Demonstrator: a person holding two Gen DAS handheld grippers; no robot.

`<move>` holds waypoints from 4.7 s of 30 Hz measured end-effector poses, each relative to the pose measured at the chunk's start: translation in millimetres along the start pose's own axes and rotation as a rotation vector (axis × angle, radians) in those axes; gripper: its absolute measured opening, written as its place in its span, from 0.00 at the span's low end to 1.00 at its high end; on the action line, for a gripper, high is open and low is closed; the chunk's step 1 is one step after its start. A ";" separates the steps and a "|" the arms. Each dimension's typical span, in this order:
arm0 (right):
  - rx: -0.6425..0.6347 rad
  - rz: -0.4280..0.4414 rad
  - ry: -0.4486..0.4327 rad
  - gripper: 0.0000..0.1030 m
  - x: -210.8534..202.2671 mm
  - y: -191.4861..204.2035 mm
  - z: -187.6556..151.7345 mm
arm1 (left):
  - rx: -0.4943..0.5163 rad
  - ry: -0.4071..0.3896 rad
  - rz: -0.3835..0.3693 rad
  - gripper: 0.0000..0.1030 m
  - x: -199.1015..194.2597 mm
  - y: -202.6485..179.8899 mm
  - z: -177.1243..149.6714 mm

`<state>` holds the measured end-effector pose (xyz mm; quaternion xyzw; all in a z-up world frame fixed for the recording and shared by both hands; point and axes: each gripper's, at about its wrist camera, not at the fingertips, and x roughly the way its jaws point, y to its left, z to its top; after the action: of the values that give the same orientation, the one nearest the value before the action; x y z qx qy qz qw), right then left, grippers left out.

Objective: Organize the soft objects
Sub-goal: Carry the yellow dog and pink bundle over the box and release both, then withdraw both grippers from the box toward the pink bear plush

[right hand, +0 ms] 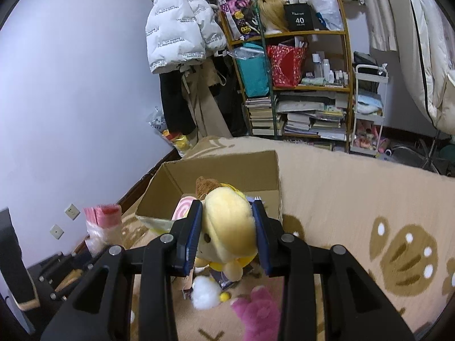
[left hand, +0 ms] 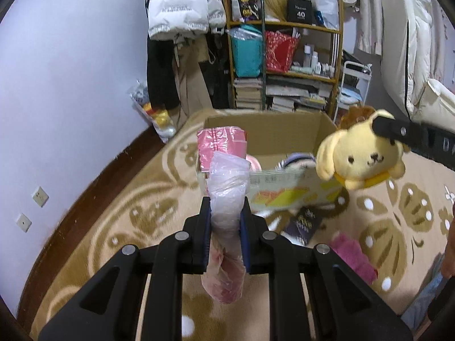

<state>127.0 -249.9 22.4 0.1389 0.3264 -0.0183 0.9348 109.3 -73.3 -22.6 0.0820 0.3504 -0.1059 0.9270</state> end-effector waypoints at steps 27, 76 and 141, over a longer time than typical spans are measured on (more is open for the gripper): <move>-0.111 -0.023 -0.015 0.36 64.6 4.5 42.4 | 0.062 -0.098 0.002 0.16 71.7 -19.4 70.3; -0.048 -0.003 -0.009 1.00 36.5 -5.0 24.9 | 0.013 0.003 -0.001 0.76 30.3 -2.9 54.5; 0.100 -0.155 0.402 1.00 59.1 -37.0 -78.2 | 0.013 0.362 -0.033 0.95 79.6 3.8 -46.8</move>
<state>121.4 -260.9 -81.7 0.1604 0.5145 -0.0783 0.8387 138.9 -70.1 -110.1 0.1002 0.5123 -0.1067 0.8463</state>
